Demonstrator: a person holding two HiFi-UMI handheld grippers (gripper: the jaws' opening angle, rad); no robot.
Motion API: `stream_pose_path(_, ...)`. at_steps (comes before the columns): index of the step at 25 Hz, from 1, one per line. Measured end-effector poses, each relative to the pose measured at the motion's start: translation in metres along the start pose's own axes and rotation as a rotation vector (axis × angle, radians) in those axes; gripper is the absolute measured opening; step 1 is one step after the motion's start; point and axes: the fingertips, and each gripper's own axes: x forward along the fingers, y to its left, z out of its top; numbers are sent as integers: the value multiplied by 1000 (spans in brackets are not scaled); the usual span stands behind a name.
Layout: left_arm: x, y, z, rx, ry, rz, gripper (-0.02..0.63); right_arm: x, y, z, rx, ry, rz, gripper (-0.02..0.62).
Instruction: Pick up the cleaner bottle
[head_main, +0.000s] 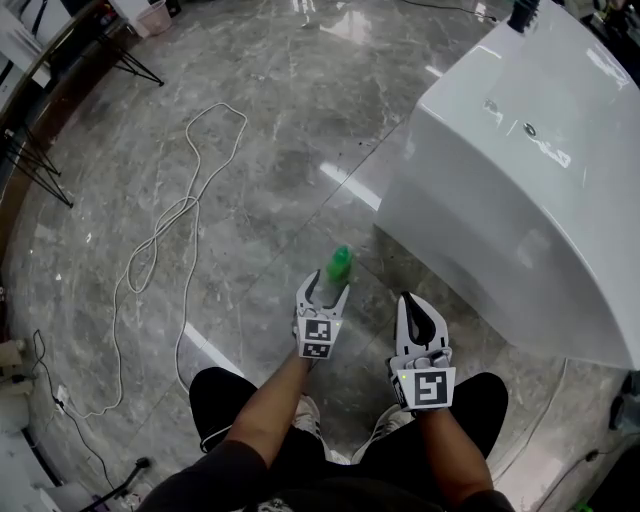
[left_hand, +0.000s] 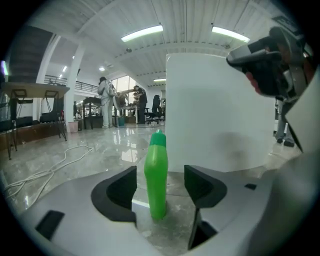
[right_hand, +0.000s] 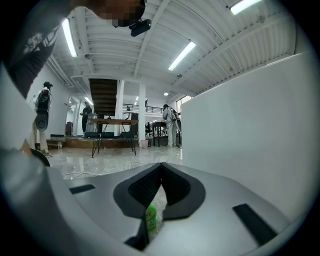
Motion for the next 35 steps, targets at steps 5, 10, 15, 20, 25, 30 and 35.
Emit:
stream_pose_path(5,37,8,-37,-34,49,-32,304,-8,2,-7,6,-11,-10,17)
stream_pose_path(10,63,5,-37,-17,48,-48,305,-17,4,-13,9,26,-16,17)
stream_pose_path(15,81,7,-35,31,44,-60,304,-27,0,-24,10,56,-41,17)
stream_pose_path(20,92,3,-33,37,39,-57,304,-37,-8,-31,4,60,-54,17)
stream_pose_path(25,93,4,-23,61,35,-32,205,-42,-10,-32,-10,65,-53,17)
stream_pose_path(30,88,1,-25,67,64,-36,190,-42,-8,-36,-16,71,-42,17)
stream_pose_path(35,80,-4,-9,56,48,-47,187,-37,-11,-25,-16,50,-45,17)
